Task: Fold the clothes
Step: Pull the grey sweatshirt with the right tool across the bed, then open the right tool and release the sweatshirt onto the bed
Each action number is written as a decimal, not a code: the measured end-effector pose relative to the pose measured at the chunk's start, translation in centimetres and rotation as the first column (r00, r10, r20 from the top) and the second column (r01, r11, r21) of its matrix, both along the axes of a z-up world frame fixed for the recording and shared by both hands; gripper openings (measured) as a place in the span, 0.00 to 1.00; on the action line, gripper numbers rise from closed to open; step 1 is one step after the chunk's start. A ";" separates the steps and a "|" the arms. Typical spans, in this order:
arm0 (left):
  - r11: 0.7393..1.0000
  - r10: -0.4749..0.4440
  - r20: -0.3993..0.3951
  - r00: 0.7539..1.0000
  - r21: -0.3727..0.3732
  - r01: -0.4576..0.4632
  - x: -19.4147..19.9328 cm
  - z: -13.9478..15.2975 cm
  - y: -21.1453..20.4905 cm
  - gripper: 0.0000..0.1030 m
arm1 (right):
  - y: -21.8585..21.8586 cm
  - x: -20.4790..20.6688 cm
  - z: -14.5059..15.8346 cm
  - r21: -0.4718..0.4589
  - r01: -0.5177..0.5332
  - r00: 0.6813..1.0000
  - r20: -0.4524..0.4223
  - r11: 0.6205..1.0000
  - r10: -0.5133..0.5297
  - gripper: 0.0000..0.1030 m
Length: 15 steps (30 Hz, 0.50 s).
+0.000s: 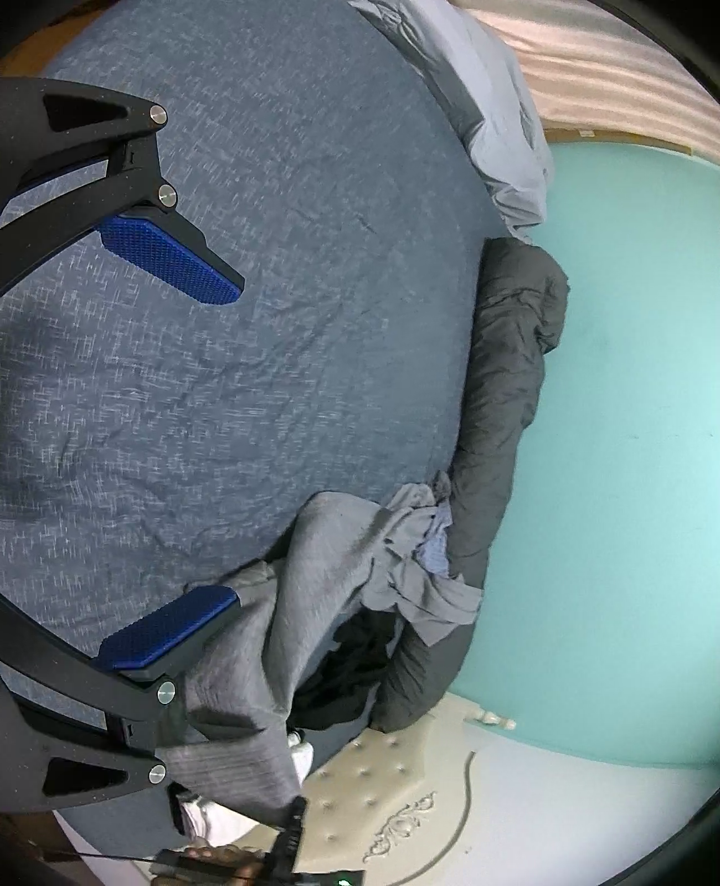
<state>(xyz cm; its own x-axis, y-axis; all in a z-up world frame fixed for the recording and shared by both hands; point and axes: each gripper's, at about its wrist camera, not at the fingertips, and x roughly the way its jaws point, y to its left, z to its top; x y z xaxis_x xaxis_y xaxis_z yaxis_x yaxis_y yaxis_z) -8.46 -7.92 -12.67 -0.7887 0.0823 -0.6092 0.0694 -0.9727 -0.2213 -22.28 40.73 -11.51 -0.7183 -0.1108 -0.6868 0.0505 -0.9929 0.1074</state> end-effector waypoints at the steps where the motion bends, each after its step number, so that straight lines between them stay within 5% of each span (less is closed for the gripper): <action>1: 1.000 -0.003 0.007 1.000 -0.004 0.003 -0.3 -0.3 0.3 1.00 | 0.8 -0.3 -1.2 0.036 0.031 0.999 0.029 0.999 -0.032 0.10; 8: 0.999 -0.042 0.035 0.998 -0.033 0.043 -1.5 -1.6 2.3 1.00 | 3.7 0.5 -4.4 0.154 0.126 0.988 0.067 0.980 -0.138 0.13; 15: 0.999 -0.038 0.026 0.999 -0.035 0.039 -1.4 -1.0 2.0 1.00 | 5.3 0.1 -4.1 0.106 0.154 0.974 0.153 0.982 -0.170 0.14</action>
